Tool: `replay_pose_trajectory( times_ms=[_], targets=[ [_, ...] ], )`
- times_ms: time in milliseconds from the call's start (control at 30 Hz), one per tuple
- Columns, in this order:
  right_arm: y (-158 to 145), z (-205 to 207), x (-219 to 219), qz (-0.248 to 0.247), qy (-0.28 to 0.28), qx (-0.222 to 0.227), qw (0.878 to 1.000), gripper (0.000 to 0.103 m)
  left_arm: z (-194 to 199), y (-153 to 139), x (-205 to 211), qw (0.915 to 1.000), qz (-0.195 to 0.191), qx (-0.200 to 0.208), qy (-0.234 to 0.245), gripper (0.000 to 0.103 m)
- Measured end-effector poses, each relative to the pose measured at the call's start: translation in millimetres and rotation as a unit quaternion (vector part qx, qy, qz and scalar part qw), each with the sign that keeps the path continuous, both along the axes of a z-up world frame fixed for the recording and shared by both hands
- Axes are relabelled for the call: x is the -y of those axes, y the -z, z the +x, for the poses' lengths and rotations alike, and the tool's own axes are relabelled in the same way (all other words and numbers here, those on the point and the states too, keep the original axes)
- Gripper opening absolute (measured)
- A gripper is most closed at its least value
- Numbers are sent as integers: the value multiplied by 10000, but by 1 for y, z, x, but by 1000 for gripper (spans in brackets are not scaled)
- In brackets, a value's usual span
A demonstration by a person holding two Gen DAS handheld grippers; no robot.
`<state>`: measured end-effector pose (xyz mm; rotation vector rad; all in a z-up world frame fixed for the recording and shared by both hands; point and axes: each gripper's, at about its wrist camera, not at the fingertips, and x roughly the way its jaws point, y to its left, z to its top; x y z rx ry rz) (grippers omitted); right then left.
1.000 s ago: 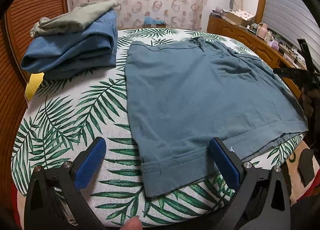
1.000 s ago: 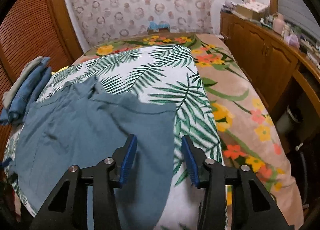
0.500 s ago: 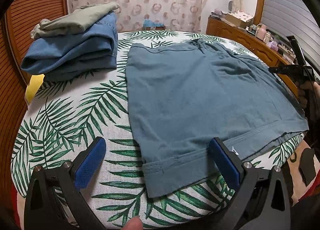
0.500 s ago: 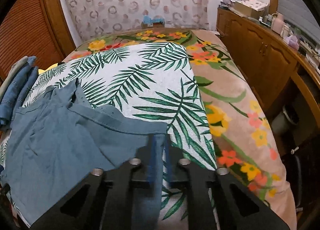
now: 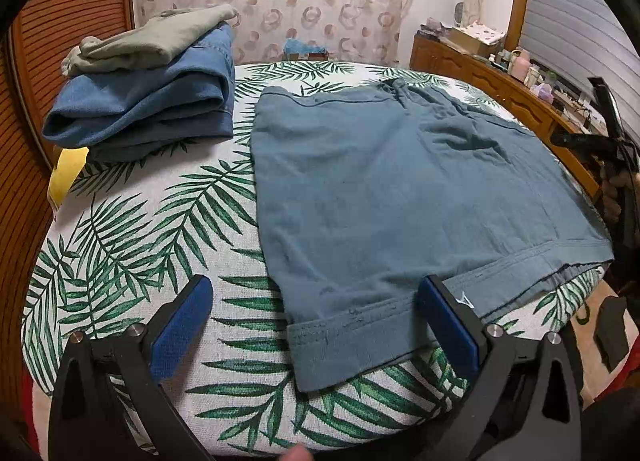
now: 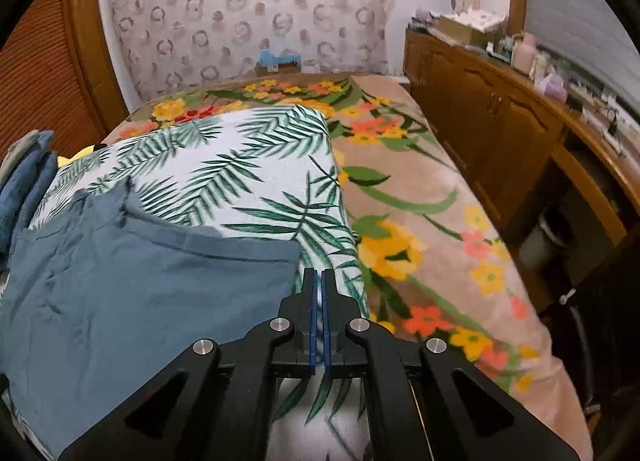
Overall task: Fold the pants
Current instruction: 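Close the right gripper on one leg hem of the shorts, then close the left gripper on the other leg hem of the shorts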
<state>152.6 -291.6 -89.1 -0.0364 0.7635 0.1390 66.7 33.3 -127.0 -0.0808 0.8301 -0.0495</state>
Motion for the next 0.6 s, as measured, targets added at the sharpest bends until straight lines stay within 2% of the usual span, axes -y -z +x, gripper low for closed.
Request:
replay_pose_trajectory(
  times_ms=[67, 133, 200, 267, 300, 433, 533, 600],
  targets=[
    [-3, -15, -9, 24, -265, 25, 9996, 8, -3, -2, -3, 10000, -67, 29, 12, 98],
    [-3, -39, -20, -19, -557, 53, 9984, 23, -8, -6, -6, 9999, -127, 91, 46, 95],
    [1, -62, -34, -30, -865, 30, 9962, 29, -13, -10, -10, 9997, -188, 142, 69, 91],
    [6, -80, -45, -4, -1082, -32, 9941, 35, -16, -12, -14, 9994, -277, 154, 109, 82],
    [9, -89, -49, 17, -1153, -79, 9933, 39, -20, -13, -16, 9994, -307, 145, 119, 80],
    [24, -108, -58, -126, -1342, -182, 9907, 44, -28, -10, -17, 9994, -297, 108, 134, 68],
    [26, -126, -60, -333, -1348, 126, 9902, 54, -32, -8, -17, 9992, -348, 76, 173, 57],
    [26, -129, -53, -167, -1298, 226, 9911, 60, -34, -6, -15, 9992, -334, 43, 214, 52]
  ],
)
